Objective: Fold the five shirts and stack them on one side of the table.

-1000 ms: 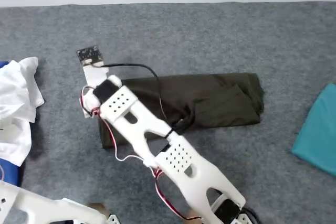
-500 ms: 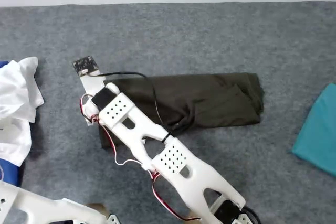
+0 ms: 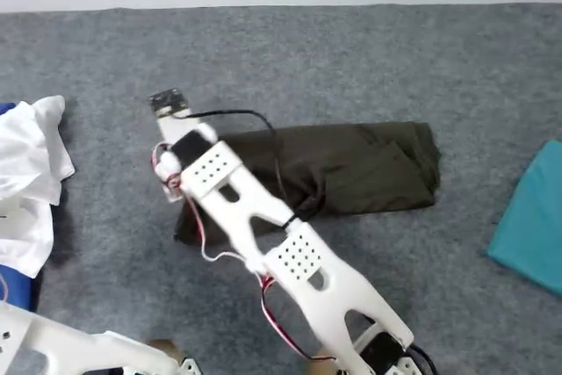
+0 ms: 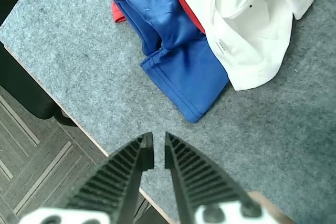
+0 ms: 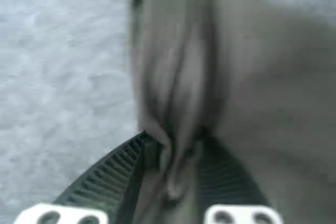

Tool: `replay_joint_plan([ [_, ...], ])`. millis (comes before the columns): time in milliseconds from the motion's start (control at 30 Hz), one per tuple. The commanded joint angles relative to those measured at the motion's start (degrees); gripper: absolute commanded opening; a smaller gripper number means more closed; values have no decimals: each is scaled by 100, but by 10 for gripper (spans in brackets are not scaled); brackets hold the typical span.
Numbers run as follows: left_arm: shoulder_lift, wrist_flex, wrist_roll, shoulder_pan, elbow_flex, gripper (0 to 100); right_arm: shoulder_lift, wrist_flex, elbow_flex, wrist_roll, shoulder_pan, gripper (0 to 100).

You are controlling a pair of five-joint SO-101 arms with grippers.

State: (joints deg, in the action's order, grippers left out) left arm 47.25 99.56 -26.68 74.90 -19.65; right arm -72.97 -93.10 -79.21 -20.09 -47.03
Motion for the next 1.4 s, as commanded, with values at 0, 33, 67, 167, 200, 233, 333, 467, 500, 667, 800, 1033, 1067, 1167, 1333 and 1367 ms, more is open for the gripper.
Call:
replay_joint_plan([
  [0,97,-44,-44,-35,40,44,48,-136,-211,105,101,14],
  [33,97,-44,-44,-35,40,44,84,-171,-325,114,127,6],
  [67,97,-44,-44,-35,40,44,127,-259,-440,114,163,10],
  [167,97,-44,-44,-35,40,44,295,-585,-993,123,233,9],
  [200,97,-44,-44,-35,40,44,347,-734,-1196,123,268,9],
  [233,97,-44,-44,-35,40,44,391,-884,-1407,123,295,9],
  [333,97,-44,-44,-35,40,44,585,-980,-1714,273,532,8],
  [467,97,-44,-44,-35,40,44,971,-980,-1705,484,954,8],
  [500,97,-44,-44,-35,40,44,1051,-989,-1705,545,1068,8],
  [667,97,-44,-35,-53,40,44,1437,-998,-1609,826,1569,8],
  [800,97,-35,-18,-308,48,44,1991,-998,-941,1064,1912,8],
  [1033,97,-35,-9,-695,48,44,3785,-989,1960,1503,2352,8],
  [1067,97,-35,-9,-747,48,44,4057,-989,2426,1574,2378,8],
  [1167,97,-35,9,-914,48,44,4760,-971,3516,1811,2598,8],
  [1333,97,-26,352,-1099,57,44,5182,-963,4299,2277,3319,8],
  [1367,97,-18,360,-1160,57,44,5112,-936,4308,2365,3495,8],
])
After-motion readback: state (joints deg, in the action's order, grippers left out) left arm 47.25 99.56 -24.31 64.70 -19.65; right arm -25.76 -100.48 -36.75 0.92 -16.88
